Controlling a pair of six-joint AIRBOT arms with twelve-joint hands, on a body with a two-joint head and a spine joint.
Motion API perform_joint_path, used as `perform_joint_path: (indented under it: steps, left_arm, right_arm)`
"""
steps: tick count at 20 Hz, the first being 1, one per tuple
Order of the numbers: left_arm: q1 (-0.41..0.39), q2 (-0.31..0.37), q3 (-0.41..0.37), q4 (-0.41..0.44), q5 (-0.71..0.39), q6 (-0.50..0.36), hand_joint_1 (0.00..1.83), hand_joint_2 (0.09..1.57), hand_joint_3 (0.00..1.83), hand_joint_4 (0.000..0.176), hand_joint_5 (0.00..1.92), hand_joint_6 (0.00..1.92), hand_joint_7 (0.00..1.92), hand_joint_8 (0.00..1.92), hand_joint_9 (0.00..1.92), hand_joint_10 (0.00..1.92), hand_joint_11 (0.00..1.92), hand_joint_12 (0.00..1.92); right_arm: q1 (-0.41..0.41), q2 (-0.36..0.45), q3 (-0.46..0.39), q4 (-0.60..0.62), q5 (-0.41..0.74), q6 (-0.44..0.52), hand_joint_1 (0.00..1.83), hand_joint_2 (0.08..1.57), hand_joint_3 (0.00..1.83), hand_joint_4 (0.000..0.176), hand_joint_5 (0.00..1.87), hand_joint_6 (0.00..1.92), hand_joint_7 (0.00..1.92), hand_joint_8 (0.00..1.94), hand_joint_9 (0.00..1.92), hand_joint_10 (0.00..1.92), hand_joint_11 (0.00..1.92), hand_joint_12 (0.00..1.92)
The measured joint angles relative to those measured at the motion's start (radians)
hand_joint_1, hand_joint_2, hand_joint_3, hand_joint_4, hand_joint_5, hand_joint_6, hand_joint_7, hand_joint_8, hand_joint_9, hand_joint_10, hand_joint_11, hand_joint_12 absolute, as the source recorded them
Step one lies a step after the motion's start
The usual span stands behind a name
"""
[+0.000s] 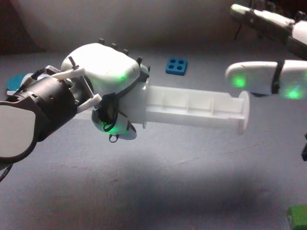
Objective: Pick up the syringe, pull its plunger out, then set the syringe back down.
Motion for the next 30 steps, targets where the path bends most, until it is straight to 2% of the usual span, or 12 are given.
perform_joint_path:
  steps: [3, 4, 5, 7, 11, 16, 17, 19, 22, 23, 24, 30]
  left_arm:
    - [0.030, -0.023, 0.027, -0.001, 0.011, -0.025, 1.49, 1.12, 0.00, 0.000, 0.81, 0.98, 0.96, 0.99, 0.92, 1.17, 0.78, 1.61]
    - [0.035, -0.030, 0.032, -0.003, 0.013, -0.026, 1.40, 1.13, 0.00, 0.000, 0.83, 1.01, 0.99, 0.99, 0.92, 1.26, 0.82, 1.43]
    - [0.042, -0.035, 0.037, 0.000, 0.016, -0.027, 1.47, 1.12, 0.00, 0.000, 0.82, 0.97, 0.97, 0.99, 0.92, 1.18, 0.80, 1.56]
    - [0.069, -0.053, 0.064, 0.002, 0.023, -0.045, 1.49, 1.13, 0.00, 0.000, 0.79, 1.00, 0.93, 1.04, 0.90, 1.19, 0.80, 1.60]
    - [0.097, -0.058, 0.072, 0.000, 0.034, -0.052, 1.49, 1.13, 0.00, 0.000, 0.83, 0.95, 0.92, 1.07, 0.91, 1.18, 0.78, 1.59]
    - [0.137, -0.072, 0.071, 0.023, 0.044, -0.083, 1.49, 1.13, 0.00, 0.000, 0.82, 0.95, 0.89, 1.10, 0.92, 1.19, 0.80, 1.59]
    - [0.140, -0.075, 0.071, 0.024, 0.045, -0.084, 1.40, 1.14, 0.00, 0.000, 0.83, 1.00, 0.91, 1.12, 0.92, 1.28, 0.84, 1.38]
    - [0.145, -0.078, 0.070, 0.023, 0.045, -0.085, 1.37, 1.15, 0.00, 0.000, 0.82, 1.02, 0.93, 1.12, 0.87, 1.33, 0.84, 1.29]
    - [0.145, -0.079, 0.070, 0.024, 0.046, -0.085, 1.37, 1.15, 0.00, 0.000, 0.80, 1.06, 0.94, 1.13, 0.85, 1.35, 0.84, 1.31]
    - [0.148, -0.079, 0.070, 0.026, 0.049, -0.085, 1.47, 1.14, 0.00, 0.000, 0.78, 1.02, 0.92, 1.10, 0.84, 1.26, 0.81, 1.54]
    - [0.150, -0.081, 0.070, 0.026, 0.051, -0.086, 1.48, 1.14, 0.00, 0.000, 0.77, 1.03, 0.90, 1.11, 0.84, 1.25, 0.79, 1.59]
    - [0.167, -0.091, 0.069, 0.027, 0.056, -0.105, 1.36, 1.19, 0.00, 0.000, 0.72, 1.18, 0.84, 1.23, 0.82, 1.42, 0.74, 1.42]
  right_arm:
    - [0.037, -0.001, -0.069, -0.006, 0.000, -0.156, 0.18, 0.95, 0.00, 0.000, 0.00, 0.00, 0.00, 0.00, 0.01, 0.00, 0.00, 0.26]
    - [0.036, -0.007, -0.080, 0.014, -0.002, -0.203, 0.18, 0.95, 0.00, 0.000, 0.00, 0.00, 0.00, 0.00, 0.01, 0.00, 0.00, 0.26]
    - [0.036, -0.018, -0.091, 0.048, -0.008, -0.257, 0.18, 0.95, 0.00, 0.000, 0.00, 0.00, 0.00, 0.00, 0.01, 0.00, 0.00, 0.26]
    - [0.043, -0.079, -0.097, 0.255, 0.007, -0.495, 0.18, 0.97, 0.01, 0.000, 0.00, 0.00, 0.00, 0.00, 0.01, 0.00, 0.00, 0.28]
    - [0.047, -0.125, -0.106, 0.334, 0.089, -0.618, 0.18, 0.97, 0.00, 0.000, 0.00, 0.00, 0.00, 0.00, 0.01, 0.00, 0.00, 0.32]
    - [0.017, -0.179, -0.128, 0.382, 0.137, -0.672, 0.26, 0.93, 0.00, 0.000, 0.00, 0.00, 0.01, 0.00, 0.02, 0.00, 0.00, 0.29]
    - [0.009, -0.190, -0.129, 0.382, 0.145, -0.676, 0.27, 0.93, 0.00, 0.000, 0.00, 0.00, 0.01, 0.00, 0.02, 0.00, 0.00, 0.28]
    - [0.009, -0.203, -0.138, 0.387, 0.161, -0.690, 0.26, 0.93, 0.00, 0.000, 0.00, 0.00, 0.01, 0.00, 0.02, 0.00, 0.00, 0.29]
    - [0.002, -0.211, -0.155, 0.383, 0.196, -0.701, 0.26, 0.93, 0.00, 0.000, 0.00, 0.00, 0.01, 0.00, 0.01, 0.00, 0.00, 0.25]
    - [0.002, -0.211, -0.156, 0.385, 0.197, -0.703, 0.26, 0.93, 0.00, 0.000, 0.00, 0.00, 0.00, 0.00, 0.01, 0.00, 0.00, 0.24]
    - [-0.005, -0.207, -0.158, 0.385, 0.202, -0.709, 0.26, 0.93, 0.00, 0.000, 0.00, 0.00, 0.00, 0.00, 0.00, 0.00, 0.00, 0.23]
    - [-0.017, -0.152, -0.187, 0.365, 0.201, -0.701, 0.27, 0.93, 0.00, 0.000, 0.00, 0.00, 0.02, 0.00, 0.03, 0.00, 0.00, 0.25]
